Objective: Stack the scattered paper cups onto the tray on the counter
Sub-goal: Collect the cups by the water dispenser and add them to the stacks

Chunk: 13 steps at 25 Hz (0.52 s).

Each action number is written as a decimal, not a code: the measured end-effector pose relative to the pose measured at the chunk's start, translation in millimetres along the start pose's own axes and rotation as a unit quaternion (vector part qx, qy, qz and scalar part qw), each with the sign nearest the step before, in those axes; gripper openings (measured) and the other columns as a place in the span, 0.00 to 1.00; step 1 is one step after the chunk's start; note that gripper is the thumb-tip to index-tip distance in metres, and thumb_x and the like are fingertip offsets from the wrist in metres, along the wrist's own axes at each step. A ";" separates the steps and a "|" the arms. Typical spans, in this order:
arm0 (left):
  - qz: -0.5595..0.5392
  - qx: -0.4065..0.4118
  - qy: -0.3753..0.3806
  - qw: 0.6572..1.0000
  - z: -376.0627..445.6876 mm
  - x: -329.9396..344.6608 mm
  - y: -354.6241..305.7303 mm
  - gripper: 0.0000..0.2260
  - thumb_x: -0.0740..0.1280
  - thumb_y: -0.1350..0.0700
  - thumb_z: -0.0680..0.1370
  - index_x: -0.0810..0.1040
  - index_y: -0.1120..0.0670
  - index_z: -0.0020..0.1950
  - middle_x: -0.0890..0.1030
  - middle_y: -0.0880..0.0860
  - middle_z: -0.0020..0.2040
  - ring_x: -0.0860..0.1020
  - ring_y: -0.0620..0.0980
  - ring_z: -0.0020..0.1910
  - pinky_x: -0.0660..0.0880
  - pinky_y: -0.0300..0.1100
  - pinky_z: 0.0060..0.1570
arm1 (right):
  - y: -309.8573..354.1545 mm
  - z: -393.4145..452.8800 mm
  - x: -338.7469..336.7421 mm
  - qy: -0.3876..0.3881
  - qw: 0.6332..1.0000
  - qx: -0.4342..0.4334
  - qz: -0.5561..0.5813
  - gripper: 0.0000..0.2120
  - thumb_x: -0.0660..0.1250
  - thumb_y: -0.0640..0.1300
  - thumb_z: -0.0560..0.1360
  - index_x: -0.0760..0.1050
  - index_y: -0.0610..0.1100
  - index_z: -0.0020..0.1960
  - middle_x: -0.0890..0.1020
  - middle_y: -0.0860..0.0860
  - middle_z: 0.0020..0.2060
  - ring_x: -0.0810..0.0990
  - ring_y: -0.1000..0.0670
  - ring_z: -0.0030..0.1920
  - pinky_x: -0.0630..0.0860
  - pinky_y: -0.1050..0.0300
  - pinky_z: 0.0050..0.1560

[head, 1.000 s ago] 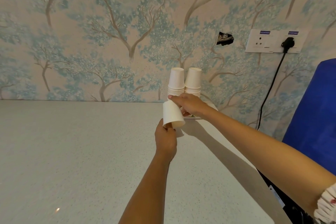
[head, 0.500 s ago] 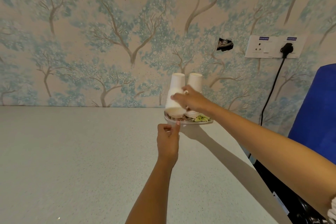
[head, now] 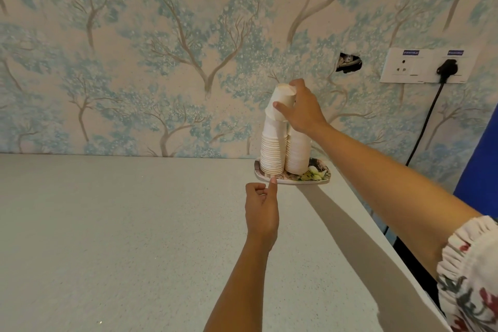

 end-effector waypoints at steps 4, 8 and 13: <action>0.002 0.002 -0.001 1.000 1.9 -0.7 -0.5 0.16 0.64 0.41 0.78 0.71 0.51 0.57 0.77 0.52 0.51 0.77 0.52 0.52 0.77 0.48 0.58 | -15.4 -3.9 3.0 -0.016 0.994 0.003 -0.105 0.23 0.69 0.52 0.76 0.72 0.41 0.66 0.78 0.43 0.61 0.70 0.42 0.65 0.71 0.46 0.61; -0.004 0.009 -0.004 1.000 2.1 -1.4 -0.4 0.16 0.64 0.42 0.79 0.71 0.52 0.57 0.77 0.52 0.51 0.77 0.52 0.53 0.76 0.48 0.58 | -10.4 -5.6 -0.9 -0.022 0.986 -0.047 -0.160 0.17 0.64 0.51 0.79 0.76 0.44 0.65 0.75 0.47 0.64 0.67 0.42 0.67 0.66 0.46 0.63; -0.001 0.010 -0.009 1.000 2.8 -1.6 -0.5 0.15 0.63 0.43 0.79 0.71 0.53 0.57 0.77 0.53 0.51 0.77 0.53 0.53 0.76 0.48 0.58 | 0.5 -14.6 23.7 0.057 0.964 -0.124 -0.228 0.17 0.56 0.49 0.83 0.74 0.47 0.68 0.75 0.49 0.67 0.67 0.44 0.69 0.61 0.46 0.65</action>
Point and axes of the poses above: each hand's wrist, its own z-axis towards the middle knuckle, its own x-axis out of the palm, y = z × x, the point moved 10 cm from there along z, towards the middle knuckle
